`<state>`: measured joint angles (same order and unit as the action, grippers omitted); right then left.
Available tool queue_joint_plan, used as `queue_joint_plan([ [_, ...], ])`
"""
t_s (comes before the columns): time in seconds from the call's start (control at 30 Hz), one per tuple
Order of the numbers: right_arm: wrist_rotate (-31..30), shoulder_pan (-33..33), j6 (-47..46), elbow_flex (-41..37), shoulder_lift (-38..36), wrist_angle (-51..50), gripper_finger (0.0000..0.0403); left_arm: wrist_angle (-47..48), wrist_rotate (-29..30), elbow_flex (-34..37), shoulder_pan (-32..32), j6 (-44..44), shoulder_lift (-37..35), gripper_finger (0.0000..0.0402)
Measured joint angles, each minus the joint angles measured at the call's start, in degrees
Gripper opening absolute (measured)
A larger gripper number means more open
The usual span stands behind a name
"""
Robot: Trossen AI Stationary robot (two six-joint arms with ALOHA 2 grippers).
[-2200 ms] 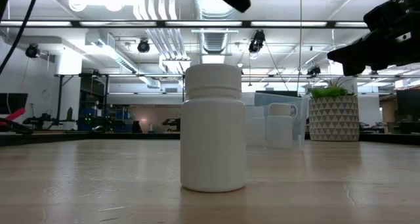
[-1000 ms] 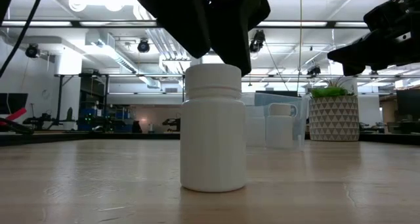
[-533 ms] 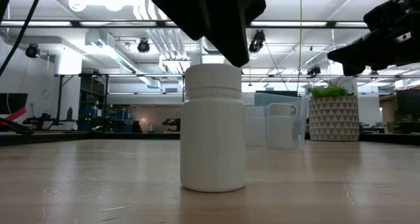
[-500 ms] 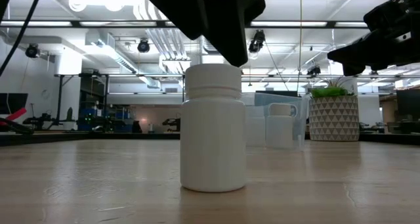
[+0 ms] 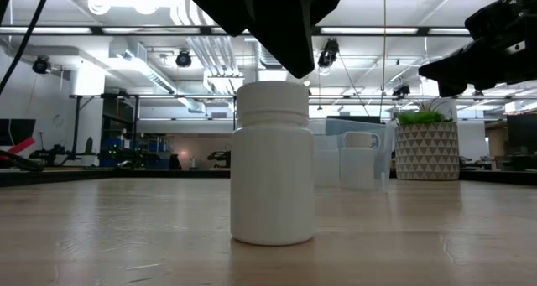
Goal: Pick and place pill bottles into a basket
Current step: Put the white pill bottle into the transparent bin
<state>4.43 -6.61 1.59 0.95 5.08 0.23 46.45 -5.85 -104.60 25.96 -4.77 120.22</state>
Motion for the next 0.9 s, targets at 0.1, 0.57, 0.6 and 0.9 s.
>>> queue_joint_plan([
  [0.1,0.0,0.0,0.0,0.0,0.0,0.0,0.0009,0.0,0.6,0.0,0.0,0.0,0.0,0.0228],
  [0.57,0.0,0.0,0.1,0.0,0.0,0.0,0.0009,-1.0,2.5,0.8,-0.2,-0.1,0.9,0.0228],
  [0.6,0.0,0.0,0.0,0.0,0.0,0.0,0.0009,-0.9,2.7,0.9,-0.2,-0.1,0.9,0.0228],
  [0.9,0.0,0.0,0.0,0.0,0.0,0.0,0.0009,-2.7,3.4,4.1,-0.8,-0.1,0.9,0.0228],
])
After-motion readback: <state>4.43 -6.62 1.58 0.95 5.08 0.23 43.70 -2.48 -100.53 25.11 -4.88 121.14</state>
